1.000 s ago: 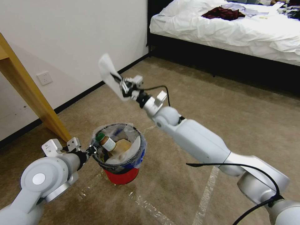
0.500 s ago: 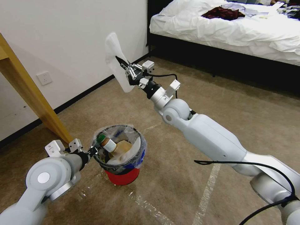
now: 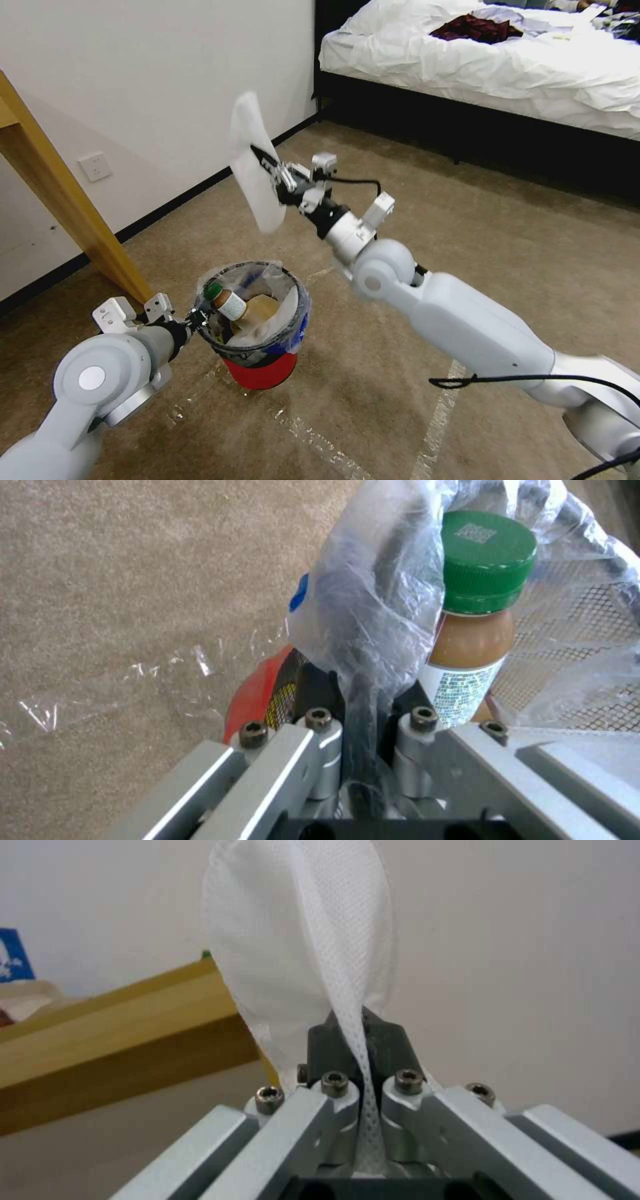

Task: Pick up the trash bin and place the garbage on the floor into it.

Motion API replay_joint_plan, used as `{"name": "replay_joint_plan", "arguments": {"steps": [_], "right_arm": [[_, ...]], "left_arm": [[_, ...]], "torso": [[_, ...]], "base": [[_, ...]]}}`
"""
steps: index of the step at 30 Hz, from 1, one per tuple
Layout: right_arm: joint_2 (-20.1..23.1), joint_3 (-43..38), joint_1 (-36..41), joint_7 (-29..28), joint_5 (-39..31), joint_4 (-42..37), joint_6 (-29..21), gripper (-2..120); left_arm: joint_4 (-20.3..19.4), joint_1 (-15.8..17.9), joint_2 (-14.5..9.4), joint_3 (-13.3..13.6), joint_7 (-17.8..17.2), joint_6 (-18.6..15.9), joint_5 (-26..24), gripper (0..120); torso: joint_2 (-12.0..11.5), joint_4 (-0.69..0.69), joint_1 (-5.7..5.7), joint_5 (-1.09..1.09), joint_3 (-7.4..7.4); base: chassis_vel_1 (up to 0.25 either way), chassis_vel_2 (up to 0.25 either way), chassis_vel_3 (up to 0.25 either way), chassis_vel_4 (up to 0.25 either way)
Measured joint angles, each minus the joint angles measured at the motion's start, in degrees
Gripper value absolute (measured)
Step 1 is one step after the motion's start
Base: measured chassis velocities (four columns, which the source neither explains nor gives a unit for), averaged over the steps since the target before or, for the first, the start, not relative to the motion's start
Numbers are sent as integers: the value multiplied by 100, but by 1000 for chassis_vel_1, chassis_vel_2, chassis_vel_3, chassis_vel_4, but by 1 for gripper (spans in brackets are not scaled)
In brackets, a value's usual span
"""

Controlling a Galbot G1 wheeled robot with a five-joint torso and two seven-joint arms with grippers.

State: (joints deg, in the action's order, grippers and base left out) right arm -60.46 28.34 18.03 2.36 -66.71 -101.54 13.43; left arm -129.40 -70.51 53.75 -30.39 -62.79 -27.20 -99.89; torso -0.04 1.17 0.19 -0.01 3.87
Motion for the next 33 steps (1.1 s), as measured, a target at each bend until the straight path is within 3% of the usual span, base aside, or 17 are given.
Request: {"name": "replay_joint_plan", "arguments": {"steps": [33], "right_arm": [[-150,835,385,125,735,397,112,0]], "left_arm": [[-192,-8,-75,-69,1,51,-83,4]], "torso": [[0,0,0,0,0]], "base": [[0,0,0,0]]}}
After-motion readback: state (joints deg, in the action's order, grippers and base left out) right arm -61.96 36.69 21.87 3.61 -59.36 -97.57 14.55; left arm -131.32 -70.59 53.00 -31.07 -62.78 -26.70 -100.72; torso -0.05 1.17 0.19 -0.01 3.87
